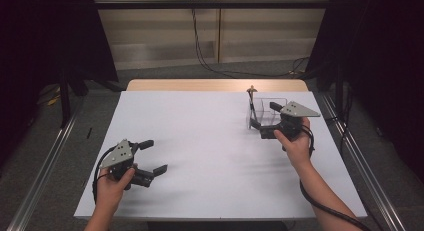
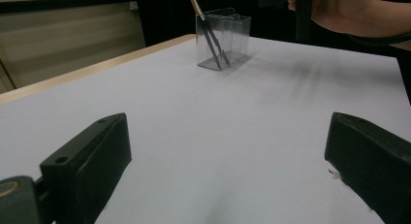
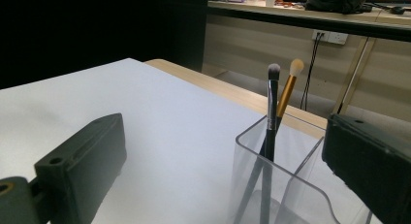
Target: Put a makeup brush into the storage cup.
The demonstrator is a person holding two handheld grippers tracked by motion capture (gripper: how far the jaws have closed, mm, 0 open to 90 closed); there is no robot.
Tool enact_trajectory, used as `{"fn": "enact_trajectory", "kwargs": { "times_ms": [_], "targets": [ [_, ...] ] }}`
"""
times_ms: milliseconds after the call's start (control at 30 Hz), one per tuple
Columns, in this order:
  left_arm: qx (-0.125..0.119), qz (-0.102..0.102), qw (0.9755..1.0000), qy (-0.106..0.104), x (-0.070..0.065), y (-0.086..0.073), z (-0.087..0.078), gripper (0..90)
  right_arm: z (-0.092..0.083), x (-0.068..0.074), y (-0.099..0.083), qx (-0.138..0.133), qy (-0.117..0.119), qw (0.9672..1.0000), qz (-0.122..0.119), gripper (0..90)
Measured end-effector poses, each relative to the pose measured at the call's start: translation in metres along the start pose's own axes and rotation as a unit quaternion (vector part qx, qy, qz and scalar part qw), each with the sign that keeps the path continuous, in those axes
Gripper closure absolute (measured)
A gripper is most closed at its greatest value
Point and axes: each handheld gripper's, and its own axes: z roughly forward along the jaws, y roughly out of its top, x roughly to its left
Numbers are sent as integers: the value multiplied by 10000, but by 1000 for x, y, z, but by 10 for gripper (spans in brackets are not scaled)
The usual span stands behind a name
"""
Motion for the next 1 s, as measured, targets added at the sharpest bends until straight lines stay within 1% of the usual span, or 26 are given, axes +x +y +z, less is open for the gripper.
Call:
{"fn": "enact_trajectory", "kwargs": {
  "times_ms": [233, 500, 933, 1000],
  "targets": [
    [-3, -11, 10000, -17, 0, 0, 1, 28, -6, 2, 0, 5, 57, 10000, -24, 15],
    [-3, -8, 10000, -16, 0, 0, 1, 28, -11, 4, -5, 75, 87, 9999, -55, 15],
    [-6, -14, 10000, -18, 0, -1, 1, 28, -20, 6, -12, 92, 152, 9998, -15, 15],
    [-6, -15, 10000, -18, 0, -1, 1, 28, -21, 6, -13, 95, 131, 9999, -21, 15]
  ]
}}
